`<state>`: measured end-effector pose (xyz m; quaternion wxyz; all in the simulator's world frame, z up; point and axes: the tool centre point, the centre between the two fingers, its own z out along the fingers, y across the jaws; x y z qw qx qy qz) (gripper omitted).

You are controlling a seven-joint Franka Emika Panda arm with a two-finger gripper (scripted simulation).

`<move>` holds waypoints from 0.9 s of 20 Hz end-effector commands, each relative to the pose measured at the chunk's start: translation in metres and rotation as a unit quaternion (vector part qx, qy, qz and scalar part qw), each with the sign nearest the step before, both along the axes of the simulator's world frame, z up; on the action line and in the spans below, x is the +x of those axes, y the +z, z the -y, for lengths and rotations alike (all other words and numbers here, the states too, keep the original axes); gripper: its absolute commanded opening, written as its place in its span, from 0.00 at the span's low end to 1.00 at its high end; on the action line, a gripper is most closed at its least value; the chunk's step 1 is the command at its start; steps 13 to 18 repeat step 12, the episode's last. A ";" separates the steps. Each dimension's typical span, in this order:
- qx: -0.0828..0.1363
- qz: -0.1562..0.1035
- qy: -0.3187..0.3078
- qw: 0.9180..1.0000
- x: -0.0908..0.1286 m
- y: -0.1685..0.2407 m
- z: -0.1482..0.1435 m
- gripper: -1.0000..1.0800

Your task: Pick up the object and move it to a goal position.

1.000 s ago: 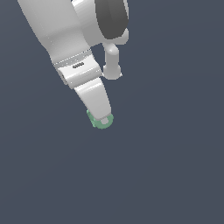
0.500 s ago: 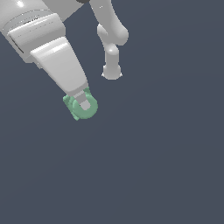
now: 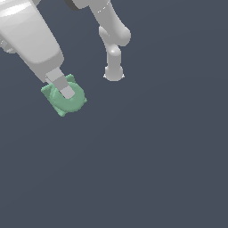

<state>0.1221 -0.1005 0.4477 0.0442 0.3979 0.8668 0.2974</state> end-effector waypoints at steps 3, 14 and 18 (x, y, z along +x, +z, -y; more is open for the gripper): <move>0.004 0.006 0.012 1.000 0.003 0.009 0.005 0.00; 0.006 0.009 0.018 1.000 0.005 0.014 0.008 0.00; 0.006 0.009 0.018 1.000 0.005 0.014 0.008 0.00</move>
